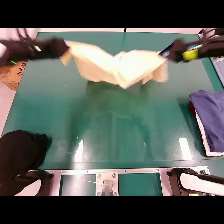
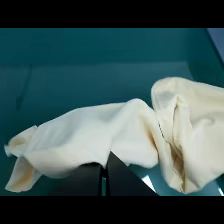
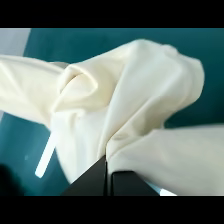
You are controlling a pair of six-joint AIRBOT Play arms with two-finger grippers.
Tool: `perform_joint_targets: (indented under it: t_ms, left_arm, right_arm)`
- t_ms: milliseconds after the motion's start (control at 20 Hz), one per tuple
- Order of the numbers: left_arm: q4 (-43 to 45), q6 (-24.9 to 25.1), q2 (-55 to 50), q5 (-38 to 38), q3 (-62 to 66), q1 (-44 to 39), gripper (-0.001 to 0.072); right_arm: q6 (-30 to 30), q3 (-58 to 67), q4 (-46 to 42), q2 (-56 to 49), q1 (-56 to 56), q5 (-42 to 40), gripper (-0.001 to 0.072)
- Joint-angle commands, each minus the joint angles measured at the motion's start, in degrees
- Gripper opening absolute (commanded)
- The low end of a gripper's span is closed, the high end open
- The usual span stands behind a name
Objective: Fold the shirts.
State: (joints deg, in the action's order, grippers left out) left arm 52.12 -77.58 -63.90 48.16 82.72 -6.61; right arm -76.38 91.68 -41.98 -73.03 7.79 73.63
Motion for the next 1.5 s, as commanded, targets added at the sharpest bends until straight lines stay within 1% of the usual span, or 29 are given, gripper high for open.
perform_joint_targets:
  t_ms: [0, 100, 200, 250, 400, 500, 600, 650, 700, 800, 850, 950, 1000, 1100, 1250, 1300, 1350, 1400, 1450]
  left_arm:
    - [2.51, 0.02, 5.9, 4.26, 10.78, 0.0, 0.0018]
    - [3.39, -0.46, 6.54, 7.23, 15.72, 0.0, 0.0019]
    - [3.56, -0.63, 6.58, 9.73, 18.93, 0.0, 0.0018]
    - [4.28, -1.55, 6.58, 10.27, 19.37, 0.0, 0.0018]
    - [11.69, -5.03, 6.43, 13.73, 17.81, 0.0, 0.0019]
    - [17.33, -6.47, 6.43, 15.04, 13.35, 0.0, 0.0019]
    - [19.98, -6.43, 6.14, 14.21, 5.99, 0.0, 0.0019]
    - [19.96, -6.32, 5.03, 12.85, 1.75, 0.0, 0.0019]
    - [19.89, -5.9, 3.43, 10.38, -2.14, 0.0, 0.0019]
    - [19.17, -4.33, -2.03, 2.27, -8.57, 0.0, 0.0019]
    - [18.01, -4.42, -5.86, -1.42, -10.1, 0.0, 0.002]
    - [12.98, -4.39, -13.73, -4.74, -9.84, 0.0, 0.002]
    - [9.77, -4.37, -17.25, -6.34, -9.79, 0.0, 0.002]
    - [5.42, -4.15, -22.27, -8.57, -9.79, 0.0, 0.002]
    - [4.15, -2.97, -24.55, -9.62, -9.79, 0.0, 0.0022]
    - [4.37, -2.97, -24.44, -9.16, -9.42, 0.07, 0.0138]
    - [4.83, -2.99, -24.39, -7.17, -8.2, 0.15, 0.0508]
    - [5.07, -2.99, -24.39, -3.45, -6.47, 0.66, 0.0678]
    - [5.14, -2.97, -24.37, 2.34, -4.0, 1.66, 0.0679]
  right_arm:
    - [-0.09, 0.11, -0.11, 15.87, 3.91, -5.64, 0.0012]
    - [-0.09, 0.11, -0.33, 21.79, 5.33, -7.45, 0.0013]
    - [-0.11, 0.09, -2.4, 25.2, 5.73, -7.26, 0.0013]
    - [-0.15, 0.09, -3.45, 25.88, 5.7, -6.51, 0.0013]
    - [-1.4, -2.84, -4.61, 25.62, 5.68, -2.78, 0.0013]
    - [-1.38, -10.23, -4.55, 25.62, 5.46, -2.71, 0.0013]
    - [-1.33, -21.14, -4.55, 25.62, 4.72, -4.24, 0.0013]
    - [-0.96, -27.3, -4.55, 25.44, 4.0, -7.06, 0.0013]
    - [-0.26, -33.97, -4.52, 24.7, 2.91, -11.8, 0.0013]
    - [1.22, -44.19, -4.52, 20.76, 0.66, -23.69, 0.0014]
    - [2.16, -46.6, -4.52, 17.33, -0.07, -28.7, 0.0013]
    - [3.52, -46.45, -4.0, 8.35, -0.37, -34.56, 0.0013]
    - [3.61, -44.98, -3.67, 3.69, -0.33, -35.78, 0.0014]
    - [3.58, -40.61, -3.67, -4.44, -0.35, -35.67, 0.0013]
    - [3.61, -34.8, -3.76, -11.08, -0.26, -33.9, 0.0016]
    - [3.61, -33.11, -4.46, -11.56, 0.37, -32.68, 0.0108]
    - [3.58, -31.39, -5.33, -11.54, 1.46, -30.71, 0.0245]
    - [3.58, -28.94, -6.36, -11.52, 3.1, -26.47, 0.031]
    - [3.58, -26.67, -7.74, -11.34, 5.27, -21.29, 0.031]
